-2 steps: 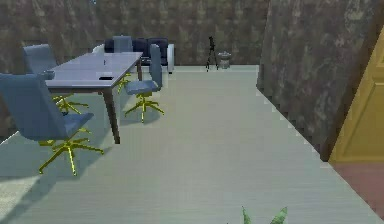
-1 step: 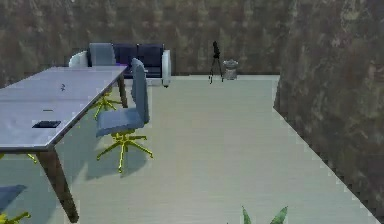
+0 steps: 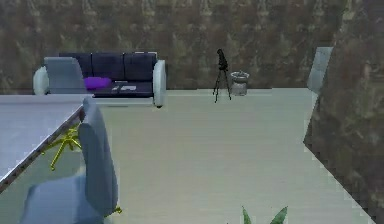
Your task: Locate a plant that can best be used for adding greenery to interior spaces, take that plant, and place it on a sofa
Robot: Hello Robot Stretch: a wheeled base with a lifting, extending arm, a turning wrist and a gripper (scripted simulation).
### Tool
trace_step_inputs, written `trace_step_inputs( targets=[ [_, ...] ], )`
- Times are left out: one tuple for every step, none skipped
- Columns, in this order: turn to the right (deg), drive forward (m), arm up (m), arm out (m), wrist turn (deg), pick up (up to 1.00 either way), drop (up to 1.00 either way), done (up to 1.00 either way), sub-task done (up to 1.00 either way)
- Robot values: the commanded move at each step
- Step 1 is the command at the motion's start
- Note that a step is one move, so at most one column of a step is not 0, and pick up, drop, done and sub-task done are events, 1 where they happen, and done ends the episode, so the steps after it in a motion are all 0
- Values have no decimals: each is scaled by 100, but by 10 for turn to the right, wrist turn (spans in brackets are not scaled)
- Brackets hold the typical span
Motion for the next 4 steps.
trace_step_inputs(
  targets=[
    [-30,0,0,0,0,0,0,0,0],
    [210,0,0,0,0,0,0,0,0],
    [0,40,0,0,0,0,0,0,0],
    [-180,0,0,0,0,0,0,0,0]
  ],
)
